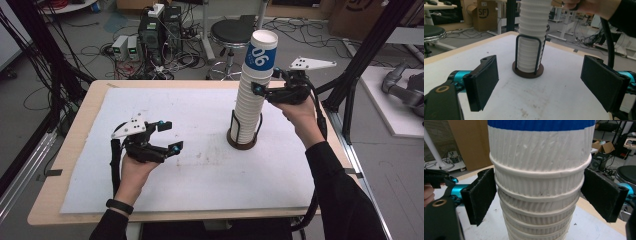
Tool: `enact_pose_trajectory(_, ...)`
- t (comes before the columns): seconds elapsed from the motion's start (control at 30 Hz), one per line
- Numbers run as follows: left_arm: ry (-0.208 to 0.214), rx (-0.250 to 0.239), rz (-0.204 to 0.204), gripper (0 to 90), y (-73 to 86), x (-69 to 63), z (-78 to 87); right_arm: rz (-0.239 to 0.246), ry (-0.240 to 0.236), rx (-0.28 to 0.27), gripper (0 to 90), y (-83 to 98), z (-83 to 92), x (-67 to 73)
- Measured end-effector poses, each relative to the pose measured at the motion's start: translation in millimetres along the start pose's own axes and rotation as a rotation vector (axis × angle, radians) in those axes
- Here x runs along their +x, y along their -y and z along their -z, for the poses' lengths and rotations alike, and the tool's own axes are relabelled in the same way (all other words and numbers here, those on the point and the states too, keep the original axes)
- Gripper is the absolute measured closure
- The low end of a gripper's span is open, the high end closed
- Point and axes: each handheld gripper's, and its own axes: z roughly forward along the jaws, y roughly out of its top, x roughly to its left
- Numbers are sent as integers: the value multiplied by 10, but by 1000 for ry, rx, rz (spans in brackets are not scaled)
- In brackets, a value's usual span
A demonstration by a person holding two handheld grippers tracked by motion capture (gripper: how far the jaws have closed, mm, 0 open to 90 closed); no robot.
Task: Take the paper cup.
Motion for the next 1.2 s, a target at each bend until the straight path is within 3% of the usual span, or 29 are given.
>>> enact_pose_trajectory(0.17, 8, 0, 3, 147, -266, 4, -85, 0, 2, 1, 140, -1, 0, 5)
enact_pose_trajectory(0.3, 17, -2, -18, 147, -516, -1, -193, 0, 3, 1, 140, -1, -1, 5)
enact_pose_trajectory(0.7, 70, -44, -29, 147, -1184, -63, -632, 2, 4, 2, 140, -2, 3, 11)
enact_pose_trajectory(0.8, 70, -41, -52, 147, -1362, -98, -754, 4, 4, 2, 141, -3, 2, 12)
enact_pose_trajectory(1.03, 59, -58, -53, 147, -1664, -88, -975, 5, 3, 2, 141, -3, 2, 10)
enact_pose_trajectory(1.2, 45, -40, -79, 147, -1912, -105, -1151, 7, 5, 0, 141, -3, -5, 8)
